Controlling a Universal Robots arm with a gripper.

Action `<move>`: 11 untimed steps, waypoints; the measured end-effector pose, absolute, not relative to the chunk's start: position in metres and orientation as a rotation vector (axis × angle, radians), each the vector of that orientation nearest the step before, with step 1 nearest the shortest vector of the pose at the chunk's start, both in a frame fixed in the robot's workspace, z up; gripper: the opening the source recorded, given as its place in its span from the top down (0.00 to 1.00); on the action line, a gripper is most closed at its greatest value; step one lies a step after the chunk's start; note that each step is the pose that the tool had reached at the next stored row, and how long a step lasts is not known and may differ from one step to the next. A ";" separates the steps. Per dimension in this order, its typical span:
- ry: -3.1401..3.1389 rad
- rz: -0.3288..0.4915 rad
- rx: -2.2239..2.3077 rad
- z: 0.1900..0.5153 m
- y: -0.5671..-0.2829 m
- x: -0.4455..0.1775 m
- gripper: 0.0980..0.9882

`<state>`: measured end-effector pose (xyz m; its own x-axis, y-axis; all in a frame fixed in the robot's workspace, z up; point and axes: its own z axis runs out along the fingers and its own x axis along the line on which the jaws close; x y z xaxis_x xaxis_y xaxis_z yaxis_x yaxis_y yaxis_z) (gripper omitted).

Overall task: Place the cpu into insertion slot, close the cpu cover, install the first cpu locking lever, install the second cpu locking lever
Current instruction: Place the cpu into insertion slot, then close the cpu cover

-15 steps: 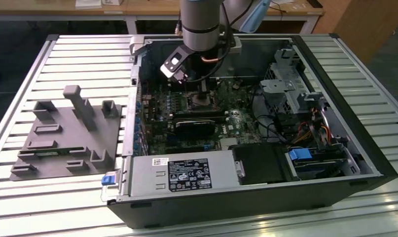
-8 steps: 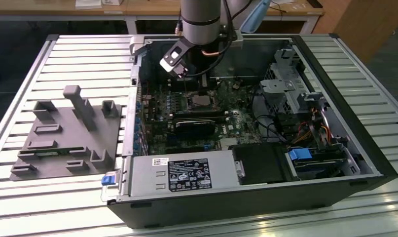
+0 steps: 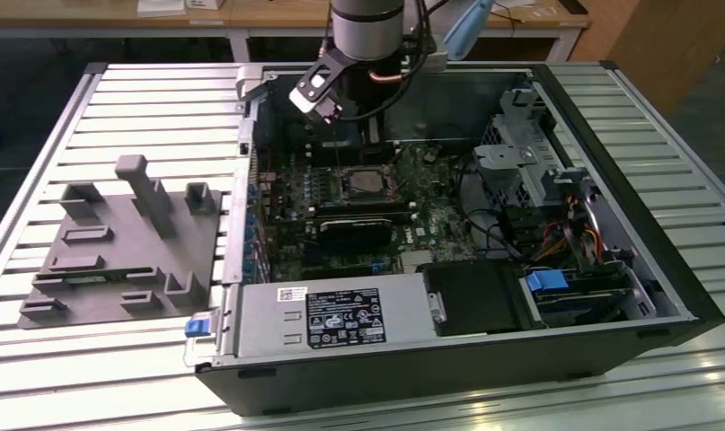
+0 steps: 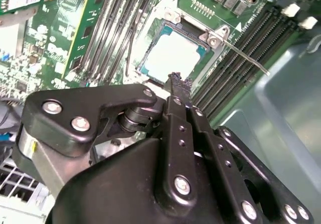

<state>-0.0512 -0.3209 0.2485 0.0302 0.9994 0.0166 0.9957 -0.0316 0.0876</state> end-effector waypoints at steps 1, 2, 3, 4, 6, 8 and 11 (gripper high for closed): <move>2.150 0.113 2.217 0.251 -0.321 -0.051 1.00; 2.149 0.113 2.217 0.254 -0.321 -0.051 1.00; 2.149 0.113 2.217 0.256 -0.321 -0.051 1.00; 2.149 0.113 2.217 0.259 -0.321 -0.051 1.00; 2.149 0.114 2.217 0.263 -0.321 -0.051 1.00; 2.149 0.114 2.217 0.263 -0.321 -0.051 1.00; 2.149 0.114 2.217 0.264 -0.321 -0.051 1.00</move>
